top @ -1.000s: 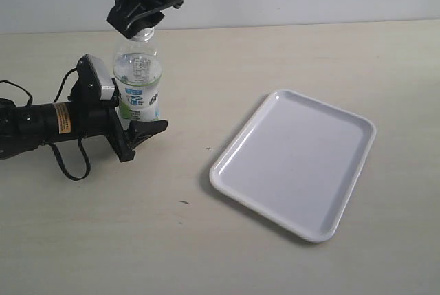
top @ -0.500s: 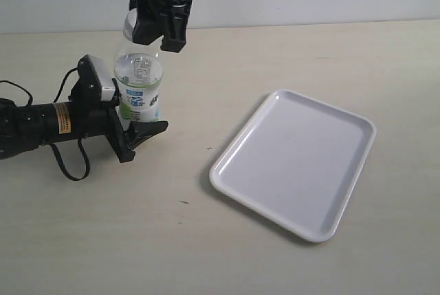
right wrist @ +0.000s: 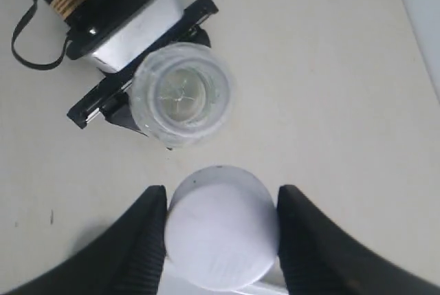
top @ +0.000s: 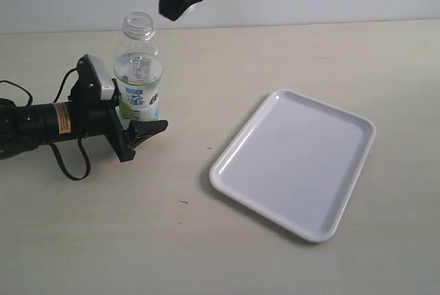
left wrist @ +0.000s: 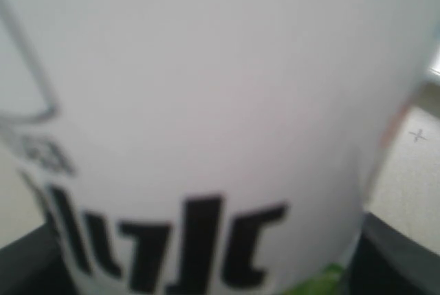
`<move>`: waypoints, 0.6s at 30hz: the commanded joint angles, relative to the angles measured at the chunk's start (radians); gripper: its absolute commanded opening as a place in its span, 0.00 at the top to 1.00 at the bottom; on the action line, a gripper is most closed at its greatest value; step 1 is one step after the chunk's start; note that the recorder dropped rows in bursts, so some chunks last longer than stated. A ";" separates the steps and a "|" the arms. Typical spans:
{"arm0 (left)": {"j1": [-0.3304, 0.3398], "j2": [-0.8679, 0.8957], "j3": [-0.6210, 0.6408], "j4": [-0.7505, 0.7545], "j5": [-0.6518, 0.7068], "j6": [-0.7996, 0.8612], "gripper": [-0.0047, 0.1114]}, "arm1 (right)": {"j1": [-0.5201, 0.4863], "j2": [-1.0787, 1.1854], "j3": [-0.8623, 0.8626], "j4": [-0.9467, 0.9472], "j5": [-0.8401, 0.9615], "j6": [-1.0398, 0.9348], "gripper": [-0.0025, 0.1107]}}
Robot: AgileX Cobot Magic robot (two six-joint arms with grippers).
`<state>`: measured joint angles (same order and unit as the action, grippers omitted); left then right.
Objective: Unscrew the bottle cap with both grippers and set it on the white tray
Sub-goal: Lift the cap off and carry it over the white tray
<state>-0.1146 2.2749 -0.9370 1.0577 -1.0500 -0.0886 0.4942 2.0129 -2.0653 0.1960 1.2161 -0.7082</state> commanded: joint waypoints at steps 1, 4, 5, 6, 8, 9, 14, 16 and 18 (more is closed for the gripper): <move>0.000 0.002 0.003 0.008 0.023 -0.002 0.96 | -0.098 -0.062 0.042 0.010 0.005 0.107 0.98; 0.000 0.002 0.003 0.008 0.023 -0.002 0.96 | -0.146 -0.101 0.110 0.010 0.005 0.135 0.98; 0.000 0.002 0.003 0.008 0.023 -0.002 0.96 | -0.161 -0.115 0.135 0.010 0.005 0.137 0.98; 0.000 0.002 0.003 0.008 0.023 -0.002 0.96 | -0.177 -0.129 0.176 0.010 0.005 0.145 0.98; 0.000 0.002 0.003 0.008 0.023 -0.002 0.96 | -0.197 -0.144 0.234 0.005 0.005 0.155 0.98; 0.000 0.002 0.003 0.008 0.023 -0.002 0.96 | -0.213 -0.153 0.283 -0.003 0.005 0.157 0.98; 0.000 0.002 0.003 0.008 0.023 -0.002 0.96 | -0.271 -0.155 0.484 -0.023 0.005 0.179 0.98; 0.000 0.002 0.003 0.008 0.023 -0.002 0.96 | -0.289 -0.155 0.562 -0.023 0.005 0.179 0.98; 0.000 0.002 0.003 0.008 0.023 -0.002 0.96 | -0.299 -0.155 0.645 -0.021 -0.026 0.179 0.98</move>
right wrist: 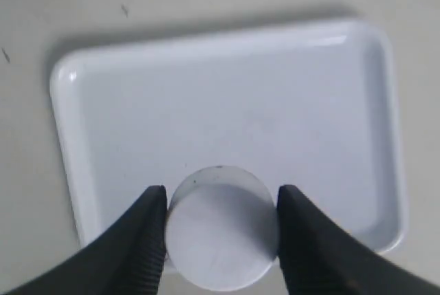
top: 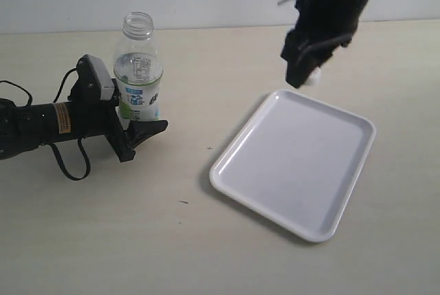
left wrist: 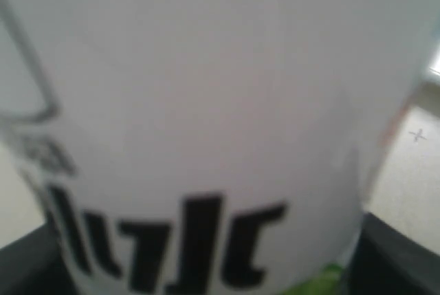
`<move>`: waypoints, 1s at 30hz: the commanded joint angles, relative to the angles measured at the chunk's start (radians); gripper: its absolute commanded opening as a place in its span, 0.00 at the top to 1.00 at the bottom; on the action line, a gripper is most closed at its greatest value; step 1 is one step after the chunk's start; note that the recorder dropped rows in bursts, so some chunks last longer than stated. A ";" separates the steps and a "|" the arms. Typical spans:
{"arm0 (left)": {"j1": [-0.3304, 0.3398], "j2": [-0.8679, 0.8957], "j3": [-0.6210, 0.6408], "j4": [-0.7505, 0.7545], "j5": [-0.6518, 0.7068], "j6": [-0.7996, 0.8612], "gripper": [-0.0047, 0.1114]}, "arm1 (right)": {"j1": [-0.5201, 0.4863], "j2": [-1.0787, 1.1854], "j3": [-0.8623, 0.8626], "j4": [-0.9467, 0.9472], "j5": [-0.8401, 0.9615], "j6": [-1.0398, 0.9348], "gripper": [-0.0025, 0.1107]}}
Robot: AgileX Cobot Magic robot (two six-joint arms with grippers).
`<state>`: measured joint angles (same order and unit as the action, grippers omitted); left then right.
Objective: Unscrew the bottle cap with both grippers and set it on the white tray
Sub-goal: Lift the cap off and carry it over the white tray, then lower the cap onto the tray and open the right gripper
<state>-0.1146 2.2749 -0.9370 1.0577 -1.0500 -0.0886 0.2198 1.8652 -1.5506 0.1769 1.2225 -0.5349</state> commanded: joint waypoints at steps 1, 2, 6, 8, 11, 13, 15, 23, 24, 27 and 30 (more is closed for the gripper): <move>0.000 0.002 0.003 0.008 0.023 -0.002 0.96 | -0.025 -0.006 0.162 0.000 -0.070 0.006 0.98; 0.000 0.002 0.003 0.008 0.023 -0.002 0.96 | -0.025 -0.004 0.199 0.000 -0.111 0.006 0.98; 0.000 0.002 0.003 0.008 0.023 -0.002 0.96 | -0.025 -0.002 0.338 0.000 -0.333 0.012 0.98; 0.000 0.002 0.003 0.008 0.023 -0.002 0.96 | -0.025 0.000 0.390 0.000 -0.432 0.023 0.98; 0.000 0.002 0.003 0.008 0.023 -0.002 0.96 | -0.025 0.000 0.449 0.000 -0.545 0.043 0.98; 0.000 0.002 0.003 0.008 0.023 -0.002 0.96 | -0.025 0.000 0.477 0.007 -0.589 0.043 0.98; 0.000 0.002 0.003 0.010 0.023 -0.002 0.96 | -0.025 0.000 0.492 0.007 -0.621 0.043 0.98; 0.000 0.002 0.003 0.010 0.023 -0.004 0.96 | -0.025 0.048 0.497 0.052 -0.644 0.040 0.98; 0.000 0.002 0.003 0.010 0.023 -0.004 0.96 | -0.025 0.061 0.497 0.052 -0.646 0.040 0.98; 0.000 0.002 0.003 0.010 0.023 -0.004 0.96 | -0.025 0.090 0.497 0.050 -0.653 0.040 0.98; 0.000 0.002 0.003 0.010 0.023 -0.004 0.96 | -0.025 0.100 0.497 0.048 -0.672 0.040 0.98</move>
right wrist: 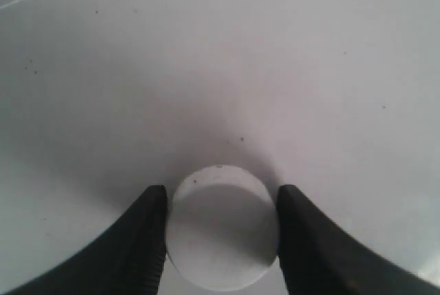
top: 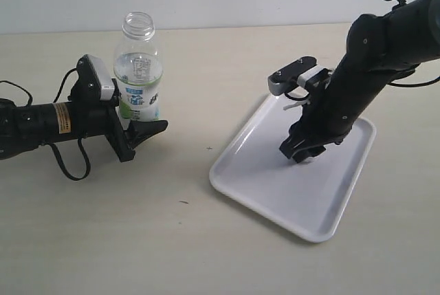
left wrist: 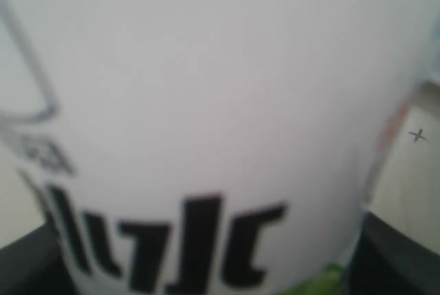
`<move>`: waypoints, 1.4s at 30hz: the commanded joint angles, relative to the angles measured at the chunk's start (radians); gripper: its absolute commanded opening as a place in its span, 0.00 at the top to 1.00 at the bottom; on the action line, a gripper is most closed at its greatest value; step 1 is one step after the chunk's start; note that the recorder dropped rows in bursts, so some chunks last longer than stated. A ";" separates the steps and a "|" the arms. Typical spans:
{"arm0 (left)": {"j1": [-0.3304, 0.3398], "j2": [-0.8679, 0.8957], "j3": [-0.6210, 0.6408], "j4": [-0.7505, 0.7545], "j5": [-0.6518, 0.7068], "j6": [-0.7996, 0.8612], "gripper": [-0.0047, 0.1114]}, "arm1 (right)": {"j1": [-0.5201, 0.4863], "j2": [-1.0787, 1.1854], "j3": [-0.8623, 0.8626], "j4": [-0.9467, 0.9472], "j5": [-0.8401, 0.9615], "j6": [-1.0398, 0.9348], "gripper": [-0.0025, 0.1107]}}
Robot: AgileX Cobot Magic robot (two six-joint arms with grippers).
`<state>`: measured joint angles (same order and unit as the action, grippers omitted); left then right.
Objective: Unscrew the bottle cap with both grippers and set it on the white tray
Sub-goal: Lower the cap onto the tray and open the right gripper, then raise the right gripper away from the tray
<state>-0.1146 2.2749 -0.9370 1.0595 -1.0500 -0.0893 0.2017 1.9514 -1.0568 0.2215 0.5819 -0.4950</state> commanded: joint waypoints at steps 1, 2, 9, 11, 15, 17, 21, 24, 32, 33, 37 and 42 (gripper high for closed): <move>0.000 0.002 0.003 0.008 0.023 -0.003 0.96 | -0.007 0.014 0.004 0.004 -0.042 0.000 0.98; 0.000 0.002 0.003 0.008 0.023 -0.003 0.96 | -0.007 0.014 0.004 0.004 -0.051 0.000 0.98; 0.000 0.002 0.003 0.006 0.023 -0.003 0.96 | -0.005 0.014 0.004 0.004 -0.048 0.000 0.56; 0.000 0.002 0.003 0.006 0.023 -0.003 0.96 | -0.005 0.014 0.004 0.006 -0.046 0.000 0.36; 0.000 0.002 0.003 0.006 0.023 -0.003 0.96 | -0.005 0.014 0.004 0.006 -0.029 -0.019 0.19; 0.000 0.002 0.003 0.006 0.023 -0.003 0.96 | -0.005 0.009 0.004 0.006 -0.029 -0.017 0.17; 0.000 0.002 0.003 0.003 0.023 -0.003 0.96 | -0.005 -0.032 0.004 0.006 -0.029 -0.011 0.17; 0.000 0.002 0.003 -0.005 0.018 -0.036 0.96 | -0.005 -0.101 0.004 0.013 -0.040 0.018 0.17; 0.000 0.002 -0.008 -0.055 -0.028 -0.309 0.96 | -0.005 -0.321 0.004 0.182 -0.091 0.050 0.17; 0.000 0.002 -0.010 -0.055 -0.028 -0.330 0.96 | -0.005 -0.350 0.004 0.206 -0.094 0.045 0.17; 0.000 0.002 -0.011 -0.055 -0.028 -0.338 0.96 | -0.005 -0.462 0.016 0.278 -0.092 0.040 0.20; 0.000 0.006 -0.011 -0.053 -0.028 -0.319 0.96 | -0.005 -0.588 0.126 0.445 -0.145 -0.136 0.22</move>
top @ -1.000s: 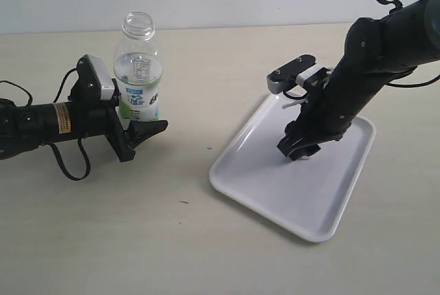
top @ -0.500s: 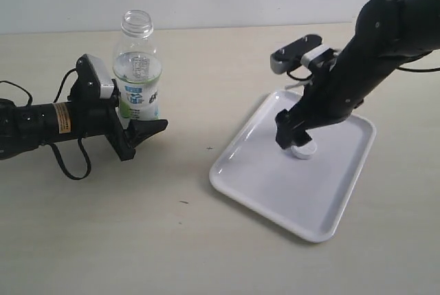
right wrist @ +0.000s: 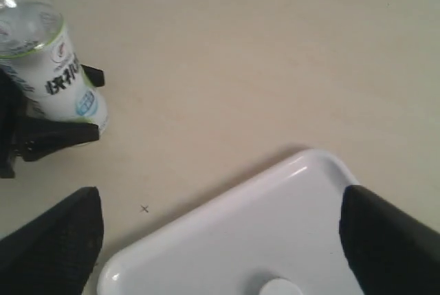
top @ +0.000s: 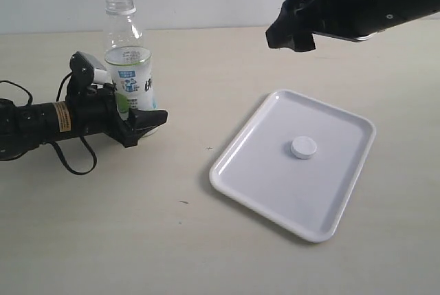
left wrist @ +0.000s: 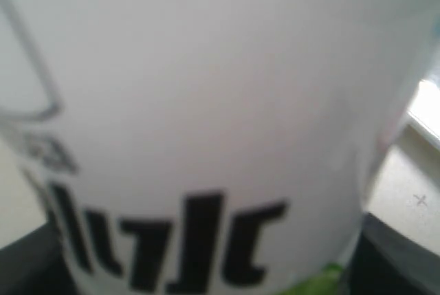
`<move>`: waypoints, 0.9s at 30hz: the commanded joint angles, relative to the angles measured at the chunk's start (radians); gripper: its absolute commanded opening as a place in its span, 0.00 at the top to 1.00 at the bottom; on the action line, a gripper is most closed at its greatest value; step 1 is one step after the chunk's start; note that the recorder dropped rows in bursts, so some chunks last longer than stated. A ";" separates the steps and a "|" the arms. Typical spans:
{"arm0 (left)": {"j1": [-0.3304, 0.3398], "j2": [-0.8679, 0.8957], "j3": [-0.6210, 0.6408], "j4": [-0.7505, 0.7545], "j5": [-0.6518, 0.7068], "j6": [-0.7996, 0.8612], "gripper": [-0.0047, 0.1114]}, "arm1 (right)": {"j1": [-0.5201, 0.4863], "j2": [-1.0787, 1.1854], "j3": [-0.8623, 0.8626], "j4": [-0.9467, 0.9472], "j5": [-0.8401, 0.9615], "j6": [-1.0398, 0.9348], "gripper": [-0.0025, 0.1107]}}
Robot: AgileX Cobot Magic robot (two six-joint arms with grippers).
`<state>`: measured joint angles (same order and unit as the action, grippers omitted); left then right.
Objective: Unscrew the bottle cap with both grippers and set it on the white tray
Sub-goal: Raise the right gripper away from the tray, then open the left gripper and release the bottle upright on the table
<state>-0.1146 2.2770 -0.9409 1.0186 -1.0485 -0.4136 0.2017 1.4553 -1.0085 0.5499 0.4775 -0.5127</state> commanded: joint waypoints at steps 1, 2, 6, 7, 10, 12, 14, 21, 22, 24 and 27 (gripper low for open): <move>0.000 0.004 -0.007 -0.012 -0.030 0.017 0.96 | -0.005 -0.115 0.095 0.132 -0.047 -0.135 0.22; 0.000 0.004 -0.007 -0.012 -0.030 0.031 0.95 | -0.005 -0.135 0.107 0.143 -0.049 -0.141 0.21; 0.000 0.004 -0.007 -0.010 -0.030 0.067 0.75 | -0.005 -0.201 0.126 0.146 -0.045 -0.141 0.22; 0.000 0.004 -0.007 -0.007 -0.030 0.067 0.65 | -0.005 -0.216 0.128 0.148 -0.044 -0.141 0.22; 0.000 0.004 -0.007 -0.010 -0.030 0.064 0.35 | -0.005 -0.250 0.128 0.148 -0.039 -0.141 0.22; 0.000 0.004 -0.007 -0.030 -0.030 0.021 0.19 | -0.005 -0.268 0.128 0.148 -0.032 -0.141 0.22; 0.000 0.004 -0.007 -0.028 -0.030 0.012 0.07 | -0.005 -0.283 0.128 0.148 -0.025 -0.141 0.22; 0.038 -0.017 0.003 0.016 -0.030 0.005 0.05 | -0.005 -0.302 0.128 0.148 -0.002 -0.141 0.22; 0.050 -0.026 0.005 0.026 -0.030 0.002 0.05 | -0.005 -0.304 0.128 0.148 -0.002 -0.141 0.22; 0.074 -0.043 0.008 0.053 -0.032 -0.030 0.05 | -0.005 -0.305 0.128 0.148 0.000 -0.141 0.22; 0.107 -0.076 0.008 0.090 -0.059 -0.122 0.05 | -0.005 -0.305 0.128 0.148 0.000 -0.141 0.22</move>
<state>-0.0363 2.2347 -0.9373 1.0797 -1.0695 -0.4641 0.2017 1.1570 -0.8821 0.6926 0.4779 -0.6436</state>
